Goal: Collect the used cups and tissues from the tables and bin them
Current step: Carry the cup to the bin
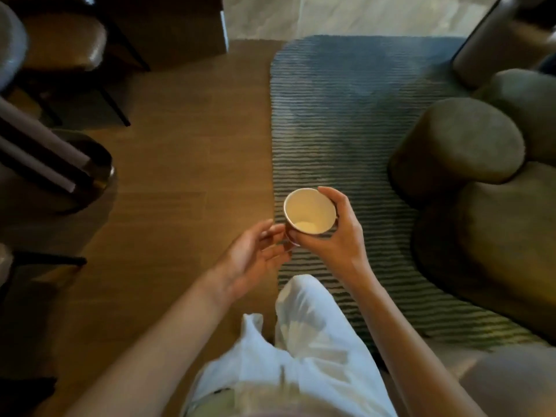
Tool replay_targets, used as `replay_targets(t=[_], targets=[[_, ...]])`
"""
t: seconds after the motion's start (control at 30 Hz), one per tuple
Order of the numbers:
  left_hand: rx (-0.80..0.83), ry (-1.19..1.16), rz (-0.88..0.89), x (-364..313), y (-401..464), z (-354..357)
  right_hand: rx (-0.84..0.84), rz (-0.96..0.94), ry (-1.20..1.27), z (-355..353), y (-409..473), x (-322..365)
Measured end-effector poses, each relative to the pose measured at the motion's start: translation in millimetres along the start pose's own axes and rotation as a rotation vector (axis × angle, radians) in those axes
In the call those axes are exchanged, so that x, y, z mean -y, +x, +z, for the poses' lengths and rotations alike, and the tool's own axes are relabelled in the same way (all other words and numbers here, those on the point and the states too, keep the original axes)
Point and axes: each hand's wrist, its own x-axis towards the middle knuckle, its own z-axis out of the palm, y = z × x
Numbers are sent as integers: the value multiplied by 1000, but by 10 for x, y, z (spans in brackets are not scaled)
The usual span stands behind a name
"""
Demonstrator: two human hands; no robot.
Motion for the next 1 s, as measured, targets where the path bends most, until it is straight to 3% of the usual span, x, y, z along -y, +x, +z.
replay_targets(t=[0.37, 0.7, 1.0], targets=[[71, 144, -179, -2117, 2374, 1243, -127, 115, -29, -526, 3038, -554], [87, 155, -187, -4116, 4257, 2324, -159, 143, 15, -801, 5900, -825], [161, 211, -226, -6128, 6090, 3203, -342, 139, -52, -857, 8447, -918]])
